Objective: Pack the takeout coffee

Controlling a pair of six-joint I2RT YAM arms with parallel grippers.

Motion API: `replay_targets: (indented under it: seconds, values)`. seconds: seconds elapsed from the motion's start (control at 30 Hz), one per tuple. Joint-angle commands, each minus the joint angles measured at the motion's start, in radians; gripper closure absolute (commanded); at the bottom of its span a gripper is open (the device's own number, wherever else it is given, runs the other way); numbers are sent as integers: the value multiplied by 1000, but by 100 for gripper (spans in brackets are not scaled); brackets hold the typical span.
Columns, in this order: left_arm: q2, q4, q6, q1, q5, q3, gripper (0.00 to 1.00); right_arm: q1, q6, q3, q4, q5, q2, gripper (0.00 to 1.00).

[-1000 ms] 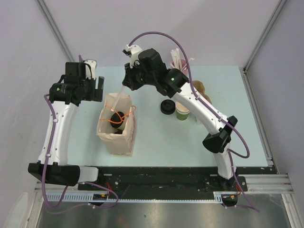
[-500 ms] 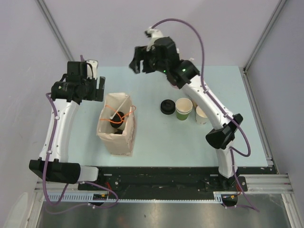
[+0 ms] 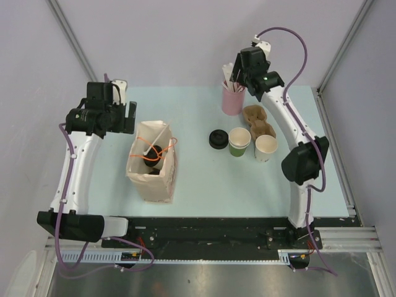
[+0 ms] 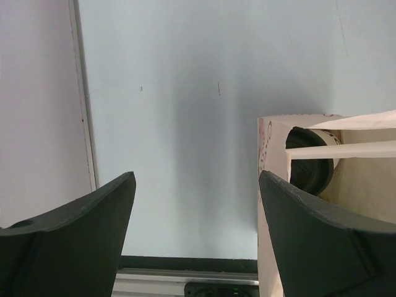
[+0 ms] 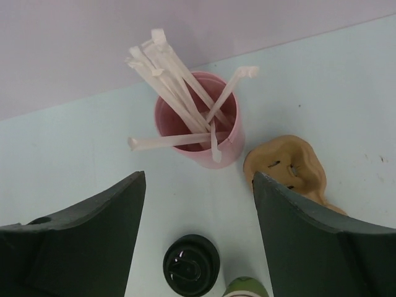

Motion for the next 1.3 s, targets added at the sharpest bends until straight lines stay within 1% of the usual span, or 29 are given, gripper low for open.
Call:
replay_targets:
  seconds: [0.0,0.03,0.1,0.13,0.23,0.33,0.47,0.57,0.67,0.7,0.77,0.8,0.87,0.97,1.07,1.1,1.27]
  values:
    - [-45,22,33,8,8,-12,14,-41,-3,158,-41,-13,122,27]
    - [-50,24,34,9,4,-12,14,-44,-5,179,-55,-23,168,29]
    - [-48,24,34,9,-4,-12,14,-48,-12,209,-69,-36,196,32]
    - [-50,24,37,8,-6,-10,14,-49,-15,209,-61,-39,217,37]
    - [-47,25,37,9,-4,-8,14,-54,-20,213,-57,-23,249,43]
    - [-45,24,37,9,-6,-10,14,-57,-29,221,-72,-20,271,48]
    - [-44,24,41,11,-7,-10,14,-54,-64,218,-60,-52,291,53]
    - [-41,24,39,11,-9,-12,14,-54,-75,218,-54,-41,300,59]
    - [-38,25,41,12,-9,-10,14,-54,-86,230,-44,-47,315,63]
    - [-35,24,41,12,-9,-8,14,-54,-86,235,-44,-49,318,67]
    - [-33,25,41,14,-7,-8,14,-54,-78,243,-53,-53,323,71]
    - [-33,24,41,14,-7,-8,14,-55,-74,243,-57,-56,323,75]
    - [-27,25,42,14,-9,-7,14,-57,-64,240,-64,-61,321,77]
    - [-22,25,42,15,-9,-2,14,-58,-72,240,-61,-66,324,77]
    - [-21,25,41,15,-9,1,14,-60,-95,244,-41,-67,320,91]
    - [-19,24,42,15,-9,-1,14,-60,-98,247,-34,-69,317,100]
    - [-19,25,45,17,-9,-1,14,-60,-150,244,-3,-58,248,100]
